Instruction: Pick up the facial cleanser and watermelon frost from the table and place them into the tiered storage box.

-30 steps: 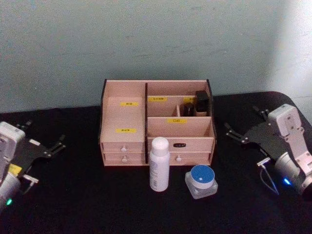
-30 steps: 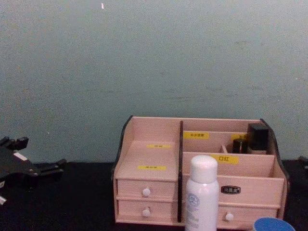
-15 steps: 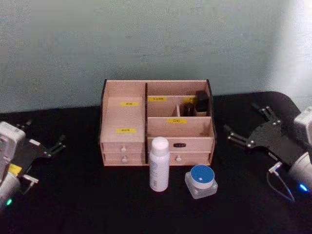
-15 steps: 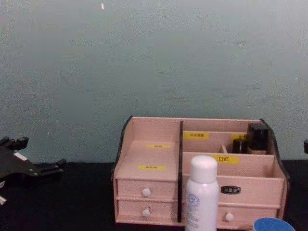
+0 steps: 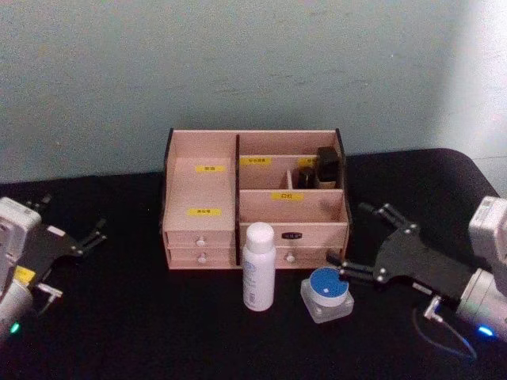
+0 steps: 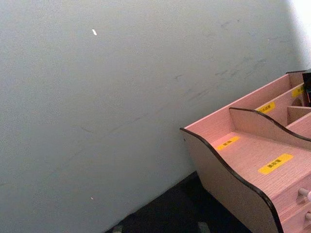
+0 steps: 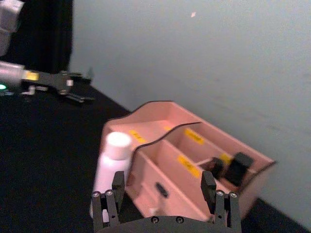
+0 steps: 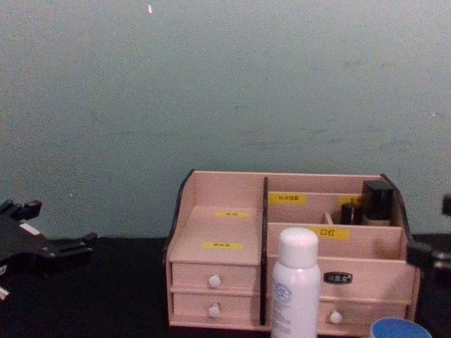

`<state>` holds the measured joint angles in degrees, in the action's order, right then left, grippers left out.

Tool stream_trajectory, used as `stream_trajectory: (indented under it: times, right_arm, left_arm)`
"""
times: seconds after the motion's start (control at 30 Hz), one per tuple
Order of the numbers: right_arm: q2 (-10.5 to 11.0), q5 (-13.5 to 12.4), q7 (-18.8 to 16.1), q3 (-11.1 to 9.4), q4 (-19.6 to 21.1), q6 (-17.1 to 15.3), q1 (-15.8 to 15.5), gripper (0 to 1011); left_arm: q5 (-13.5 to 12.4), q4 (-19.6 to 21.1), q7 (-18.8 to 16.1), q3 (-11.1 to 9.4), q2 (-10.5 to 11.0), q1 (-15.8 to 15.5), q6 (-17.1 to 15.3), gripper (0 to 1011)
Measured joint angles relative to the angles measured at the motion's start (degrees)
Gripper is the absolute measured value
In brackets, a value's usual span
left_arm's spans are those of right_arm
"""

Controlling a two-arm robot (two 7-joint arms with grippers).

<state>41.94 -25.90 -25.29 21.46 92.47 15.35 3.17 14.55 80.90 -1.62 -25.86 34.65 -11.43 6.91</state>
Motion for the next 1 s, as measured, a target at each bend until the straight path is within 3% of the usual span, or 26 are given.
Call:
stream_trajectory:
  times: [0.33, 0.47, 1.0]
  right_arm:
    - [-2.3, 0.5, -4.2, 2.6, -1.4, -4.8, 2.6, 1002]
    - [-4.1, 1.0, -6.1, 3.7, -2.9, -6.6, 4.5, 1003]
    - [-9.1, 2.2, -8.9, 5.3, -6.4, -11.6, 8.8, 1002]
  left_arm:
    - [0.0, 0.0, 0.0, 0.0, 0.0, 0.0, 0.0, 1001]
    - [0.0, 0.0, 0.0, 0.0, 0.0, 0.0, 0.0, 1001]
    - [0.0, 0.0, 0.0, 0.0, 0.0, 0.0, 0.0, 1001]
